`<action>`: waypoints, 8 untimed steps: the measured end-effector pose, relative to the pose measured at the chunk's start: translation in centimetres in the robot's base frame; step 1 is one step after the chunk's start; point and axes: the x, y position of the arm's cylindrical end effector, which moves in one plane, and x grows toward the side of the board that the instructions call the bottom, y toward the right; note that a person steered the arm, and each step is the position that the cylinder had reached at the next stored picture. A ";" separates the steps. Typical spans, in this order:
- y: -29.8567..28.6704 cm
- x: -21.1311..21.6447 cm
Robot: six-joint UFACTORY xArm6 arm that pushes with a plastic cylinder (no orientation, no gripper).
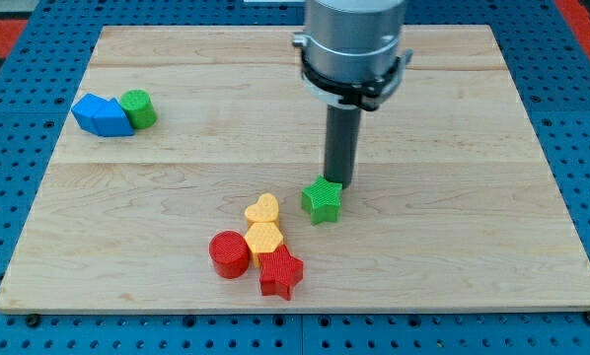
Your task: Move the green star to the right of the yellow heart
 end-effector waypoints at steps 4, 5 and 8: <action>-2.7 1.7; -2.7 1.7; -0.2 1.7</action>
